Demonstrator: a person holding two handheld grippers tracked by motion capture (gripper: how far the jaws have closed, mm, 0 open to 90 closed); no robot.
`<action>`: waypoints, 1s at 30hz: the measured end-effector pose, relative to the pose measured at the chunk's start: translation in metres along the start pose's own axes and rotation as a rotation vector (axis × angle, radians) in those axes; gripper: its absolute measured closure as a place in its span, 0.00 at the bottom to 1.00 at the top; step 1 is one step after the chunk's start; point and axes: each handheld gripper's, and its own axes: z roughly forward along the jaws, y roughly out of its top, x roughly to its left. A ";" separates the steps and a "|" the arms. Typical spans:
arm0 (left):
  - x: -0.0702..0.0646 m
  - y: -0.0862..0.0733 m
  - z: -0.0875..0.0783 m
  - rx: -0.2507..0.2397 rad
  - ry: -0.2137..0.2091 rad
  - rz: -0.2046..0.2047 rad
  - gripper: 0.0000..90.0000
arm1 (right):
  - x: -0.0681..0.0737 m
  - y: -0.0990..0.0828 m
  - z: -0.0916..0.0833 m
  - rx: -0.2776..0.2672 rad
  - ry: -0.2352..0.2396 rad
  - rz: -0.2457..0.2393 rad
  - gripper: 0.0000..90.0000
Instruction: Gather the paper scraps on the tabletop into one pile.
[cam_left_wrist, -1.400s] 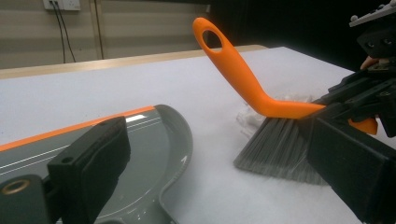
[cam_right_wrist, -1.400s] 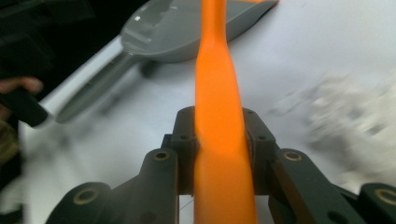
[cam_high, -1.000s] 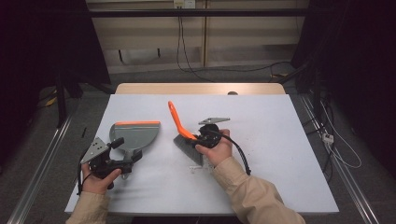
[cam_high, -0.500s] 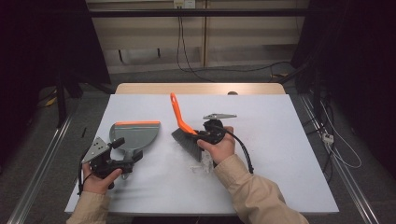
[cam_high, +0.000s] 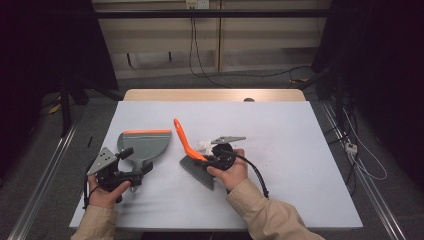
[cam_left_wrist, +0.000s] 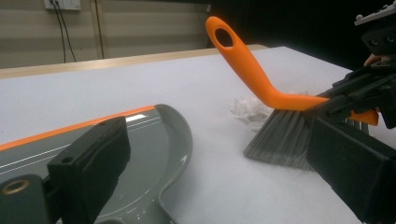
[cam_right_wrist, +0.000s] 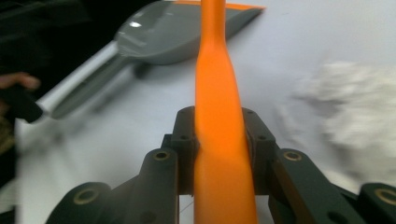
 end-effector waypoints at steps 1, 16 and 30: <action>0.000 0.000 0.000 0.001 0.000 0.000 0.07 | -0.004 0.001 -0.002 0.004 0.004 0.013 0.80; 0.001 0.000 0.001 0.003 0.001 0.002 0.07 | -0.038 0.030 -0.018 -0.061 -0.076 -0.008 0.80; 0.001 0.000 0.001 0.006 -0.001 0.004 0.07 | -0.006 0.029 -0.018 -0.082 0.012 -0.034 0.80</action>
